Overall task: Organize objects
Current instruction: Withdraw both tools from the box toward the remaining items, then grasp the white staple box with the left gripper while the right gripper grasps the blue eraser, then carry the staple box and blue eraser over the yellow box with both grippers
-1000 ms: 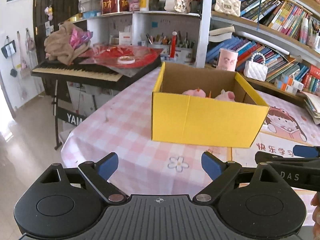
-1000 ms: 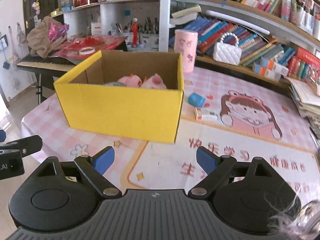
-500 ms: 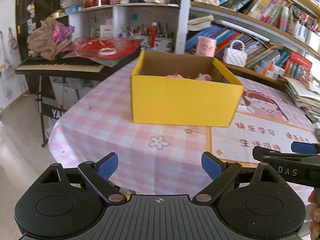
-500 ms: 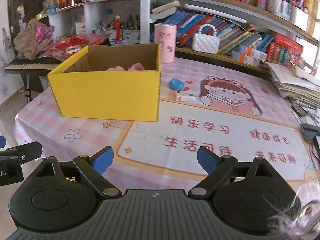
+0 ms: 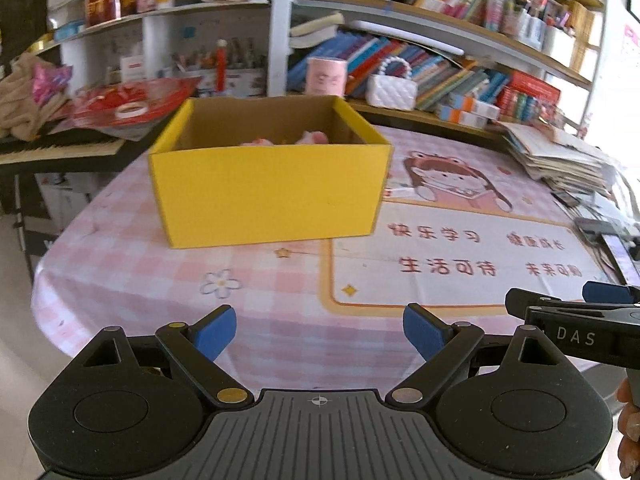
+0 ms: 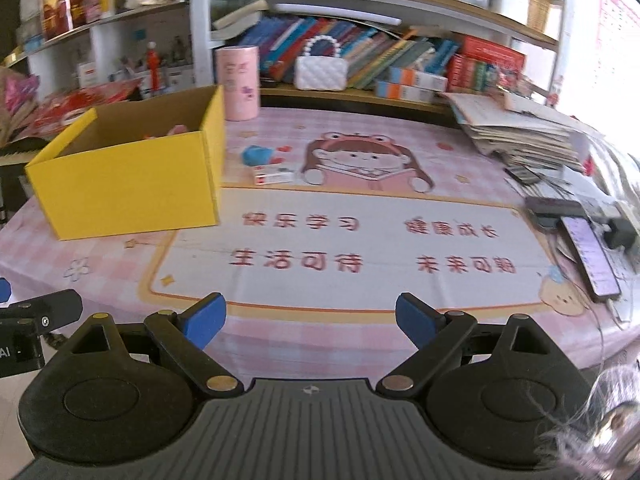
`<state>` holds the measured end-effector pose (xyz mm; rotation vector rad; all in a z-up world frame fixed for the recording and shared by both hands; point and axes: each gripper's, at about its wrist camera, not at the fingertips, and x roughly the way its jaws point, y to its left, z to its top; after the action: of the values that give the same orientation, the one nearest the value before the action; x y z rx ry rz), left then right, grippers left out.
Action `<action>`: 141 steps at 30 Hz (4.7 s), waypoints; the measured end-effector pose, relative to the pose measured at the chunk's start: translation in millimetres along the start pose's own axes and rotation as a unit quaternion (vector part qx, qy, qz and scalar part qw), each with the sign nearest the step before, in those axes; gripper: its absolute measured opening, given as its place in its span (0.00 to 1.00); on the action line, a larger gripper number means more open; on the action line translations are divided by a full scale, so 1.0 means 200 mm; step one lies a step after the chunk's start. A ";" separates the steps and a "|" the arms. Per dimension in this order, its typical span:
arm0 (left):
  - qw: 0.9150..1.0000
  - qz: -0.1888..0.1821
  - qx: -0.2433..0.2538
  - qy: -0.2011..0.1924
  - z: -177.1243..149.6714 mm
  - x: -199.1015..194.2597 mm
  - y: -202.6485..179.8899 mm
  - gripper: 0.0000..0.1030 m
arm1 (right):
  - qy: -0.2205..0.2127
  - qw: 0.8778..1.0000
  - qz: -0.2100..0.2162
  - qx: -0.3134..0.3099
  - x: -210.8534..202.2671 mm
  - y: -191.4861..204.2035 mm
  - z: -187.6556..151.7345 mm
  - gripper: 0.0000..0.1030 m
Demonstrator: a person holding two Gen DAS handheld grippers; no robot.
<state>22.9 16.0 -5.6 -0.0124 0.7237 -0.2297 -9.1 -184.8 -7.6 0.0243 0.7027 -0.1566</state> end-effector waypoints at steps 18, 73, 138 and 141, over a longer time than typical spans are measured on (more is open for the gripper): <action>0.999 -0.041 0.029 0.017 0.10 0.20 -0.22 0.90 | 0.014 0.999 -0.045 0.025 0.11 -0.21 0.04 0.90; 0.987 0.146 -0.060 0.019 0.61 1.42 -0.74 0.55 | -0.017 0.996 0.091 -0.006 0.88 -1.03 0.66 0.86; 0.992 0.036 -0.111 -0.047 0.08 0.04 0.11 0.50 | 0.046 0.973 0.208 -0.092 0.29 0.09 0.29 0.27; 0.992 0.039 -0.111 -0.045 0.03 -0.02 0.18 0.50 | 0.049 0.972 0.211 -0.091 0.22 0.18 0.23 0.27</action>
<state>31.6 52.3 -1.2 -0.2057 0.6549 -0.0721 59.9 -158.7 -2.0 0.0056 0.7926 0.3194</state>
